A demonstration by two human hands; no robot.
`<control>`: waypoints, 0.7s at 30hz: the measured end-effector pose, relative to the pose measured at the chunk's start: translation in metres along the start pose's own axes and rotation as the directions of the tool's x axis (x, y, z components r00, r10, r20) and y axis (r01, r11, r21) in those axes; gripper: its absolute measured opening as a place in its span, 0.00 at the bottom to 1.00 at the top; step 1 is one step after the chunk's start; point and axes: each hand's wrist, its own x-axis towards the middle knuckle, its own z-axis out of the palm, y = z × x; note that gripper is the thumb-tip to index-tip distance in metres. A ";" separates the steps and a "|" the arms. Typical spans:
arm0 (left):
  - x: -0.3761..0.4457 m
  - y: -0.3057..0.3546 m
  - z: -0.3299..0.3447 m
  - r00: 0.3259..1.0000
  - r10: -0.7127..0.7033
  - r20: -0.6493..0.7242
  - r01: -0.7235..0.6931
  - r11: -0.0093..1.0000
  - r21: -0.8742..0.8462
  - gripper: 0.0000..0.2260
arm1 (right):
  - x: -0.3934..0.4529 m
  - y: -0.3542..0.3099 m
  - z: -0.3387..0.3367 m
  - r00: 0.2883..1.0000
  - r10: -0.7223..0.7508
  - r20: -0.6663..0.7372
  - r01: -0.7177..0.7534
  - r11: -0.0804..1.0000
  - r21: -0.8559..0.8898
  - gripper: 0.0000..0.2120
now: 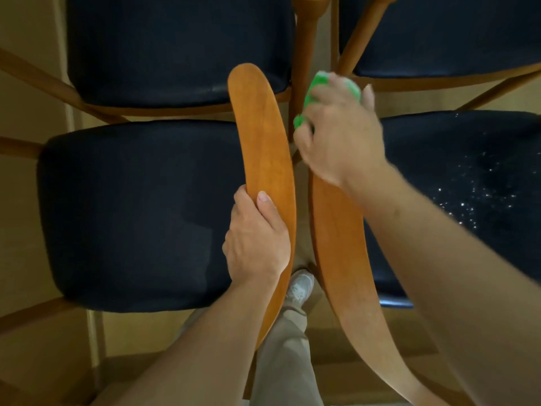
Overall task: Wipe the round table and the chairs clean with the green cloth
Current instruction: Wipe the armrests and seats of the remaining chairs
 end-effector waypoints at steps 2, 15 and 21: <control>0.000 0.000 -0.001 1.000 0.003 0.016 -0.002 1.000 -0.012 0.22 | -0.040 -0.012 0.011 0.998 -0.063 0.018 0.063 0.998 -0.015 0.20; 0.001 0.003 -0.003 1.000 -0.002 0.017 0.003 1.000 -0.031 0.24 | -0.250 -0.012 0.064 0.998 -0.025 0.066 0.030 0.997 -0.073 0.22; 0.001 0.001 0.000 0.999 0.021 -0.028 -0.022 1.000 -0.002 0.21 | -0.142 -0.015 0.042 0.996 0.084 0.009 -0.084 0.994 0.073 0.23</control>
